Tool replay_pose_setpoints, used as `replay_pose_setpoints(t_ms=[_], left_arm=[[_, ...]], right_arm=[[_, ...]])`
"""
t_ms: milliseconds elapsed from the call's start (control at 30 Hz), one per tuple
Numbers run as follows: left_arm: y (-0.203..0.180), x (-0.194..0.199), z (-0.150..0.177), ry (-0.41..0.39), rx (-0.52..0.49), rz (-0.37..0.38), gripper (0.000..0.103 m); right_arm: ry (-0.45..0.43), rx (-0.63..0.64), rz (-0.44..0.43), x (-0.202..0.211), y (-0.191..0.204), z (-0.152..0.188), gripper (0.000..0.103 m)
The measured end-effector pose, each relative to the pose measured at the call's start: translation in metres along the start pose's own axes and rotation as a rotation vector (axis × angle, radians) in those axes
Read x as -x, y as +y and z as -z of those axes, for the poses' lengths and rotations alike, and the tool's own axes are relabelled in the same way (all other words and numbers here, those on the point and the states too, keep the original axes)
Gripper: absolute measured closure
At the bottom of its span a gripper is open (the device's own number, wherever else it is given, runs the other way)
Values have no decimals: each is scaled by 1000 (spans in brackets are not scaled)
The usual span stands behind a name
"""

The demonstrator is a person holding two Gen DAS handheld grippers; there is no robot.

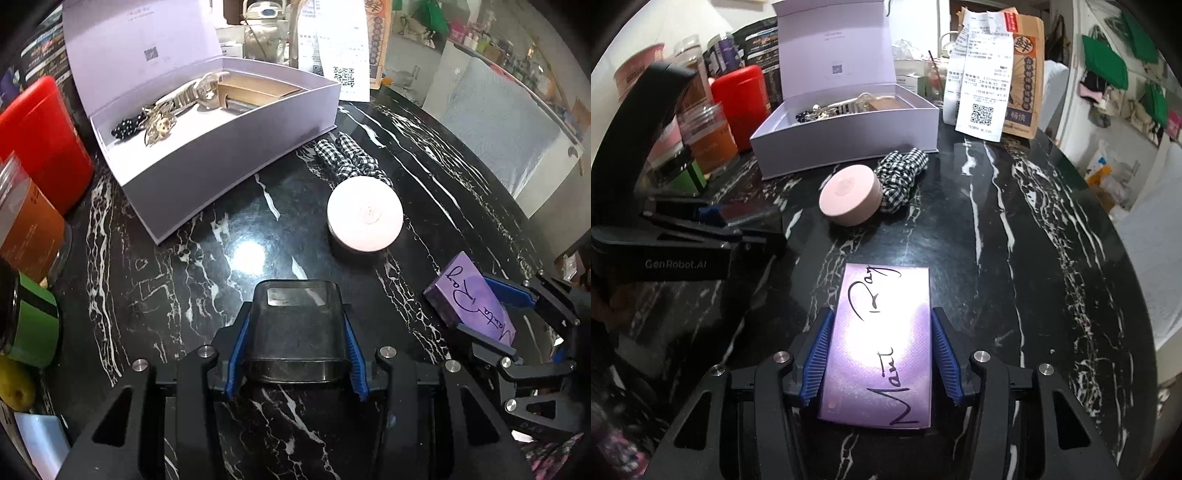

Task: Organize rigid objects
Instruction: 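Carry the black case and purple card toward the lilac box with both tools, then lower the black case and purple card over the lilac box with both tools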

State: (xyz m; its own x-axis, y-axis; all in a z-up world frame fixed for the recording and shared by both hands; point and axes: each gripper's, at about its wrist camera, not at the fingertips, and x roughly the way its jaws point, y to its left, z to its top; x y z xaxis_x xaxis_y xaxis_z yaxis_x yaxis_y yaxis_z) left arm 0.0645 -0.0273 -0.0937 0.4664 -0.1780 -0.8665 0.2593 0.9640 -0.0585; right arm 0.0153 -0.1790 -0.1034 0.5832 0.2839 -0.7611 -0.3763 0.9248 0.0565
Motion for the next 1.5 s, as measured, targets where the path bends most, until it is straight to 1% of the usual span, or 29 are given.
replay_pose_setpoints(t_ms=[200, 600, 767, 1067, 1267, 1500], left_arm=[[1, 14, 0, -26, 0, -10, 59], [8, 46, -6, -96, 12, -60, 59], [12, 57, -15, -134, 16, -80, 59], [20, 75, -33, -193, 14, -107, 59], [25, 82, -46, -230, 17, -104, 59], [31, 85, -62, -250, 25, -96, 59]], right_arm=[[-16, 15, -18, 4, 3, -9, 51], [-50, 91, -129, 10, 21, -33, 51], [-86, 148, -135, 15, 31, -46, 51], [-141, 189, -128, 22, 37, -70, 51], [-168, 210, -116, 28, 37, -86, 51], [-209, 240, -96, 34, 37, -106, 51]])
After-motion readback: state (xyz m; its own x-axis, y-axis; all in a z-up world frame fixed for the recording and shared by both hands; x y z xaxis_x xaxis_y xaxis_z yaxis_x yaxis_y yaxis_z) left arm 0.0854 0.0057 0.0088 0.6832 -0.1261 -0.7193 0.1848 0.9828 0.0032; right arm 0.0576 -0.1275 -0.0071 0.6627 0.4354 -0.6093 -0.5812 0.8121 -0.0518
